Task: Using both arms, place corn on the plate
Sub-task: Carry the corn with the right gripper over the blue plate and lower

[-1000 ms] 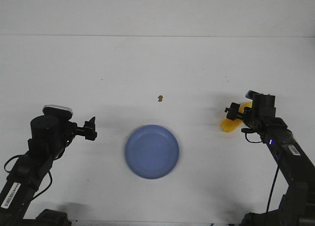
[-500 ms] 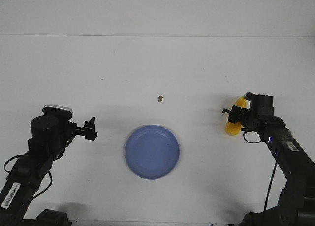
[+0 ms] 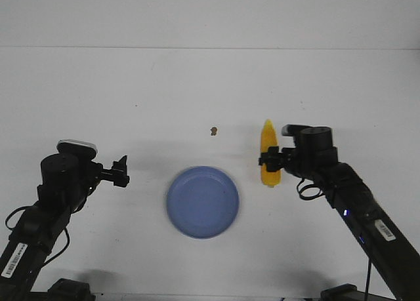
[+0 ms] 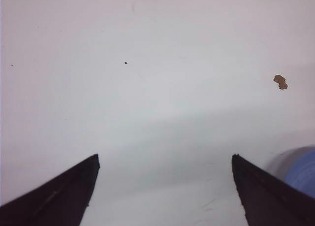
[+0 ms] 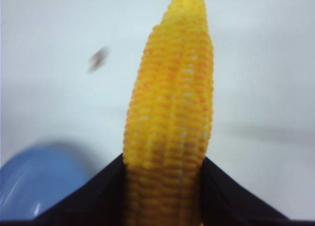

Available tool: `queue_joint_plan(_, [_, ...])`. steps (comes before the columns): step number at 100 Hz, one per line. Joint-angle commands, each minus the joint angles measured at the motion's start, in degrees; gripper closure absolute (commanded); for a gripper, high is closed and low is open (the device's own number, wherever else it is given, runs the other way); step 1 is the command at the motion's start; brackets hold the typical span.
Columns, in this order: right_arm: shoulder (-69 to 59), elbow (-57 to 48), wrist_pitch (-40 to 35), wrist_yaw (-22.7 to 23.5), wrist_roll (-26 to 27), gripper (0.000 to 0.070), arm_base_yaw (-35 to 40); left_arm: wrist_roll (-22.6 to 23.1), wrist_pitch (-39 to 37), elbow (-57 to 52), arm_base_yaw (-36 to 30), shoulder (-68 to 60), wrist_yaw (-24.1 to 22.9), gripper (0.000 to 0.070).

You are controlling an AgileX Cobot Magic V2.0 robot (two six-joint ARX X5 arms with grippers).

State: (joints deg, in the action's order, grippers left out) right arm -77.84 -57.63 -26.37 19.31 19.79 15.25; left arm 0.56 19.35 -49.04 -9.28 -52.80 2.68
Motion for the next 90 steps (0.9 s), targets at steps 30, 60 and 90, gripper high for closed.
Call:
queue_joint_plan(30, [-6.4, -0.5, 6.4, -7.9, 0.4, 0.053, 23.2, 0.3, -0.3, -0.6, -0.2, -0.4, -0.1, 0.015])
queue_joint_plan(60, [-13.3, -0.5, 9.2, -8.7, 1.9, 0.0352, 26.9, 0.1, -0.2, -0.6, -0.2, -0.4, -0.1, 0.015])
queue_joint_plan(90, [-13.1, -1.0, 9.1, -8.8, 1.8, 0.0099, 27.1, 0.1, -0.1, -0.6, -0.2, -0.4, -0.1, 0.0151])
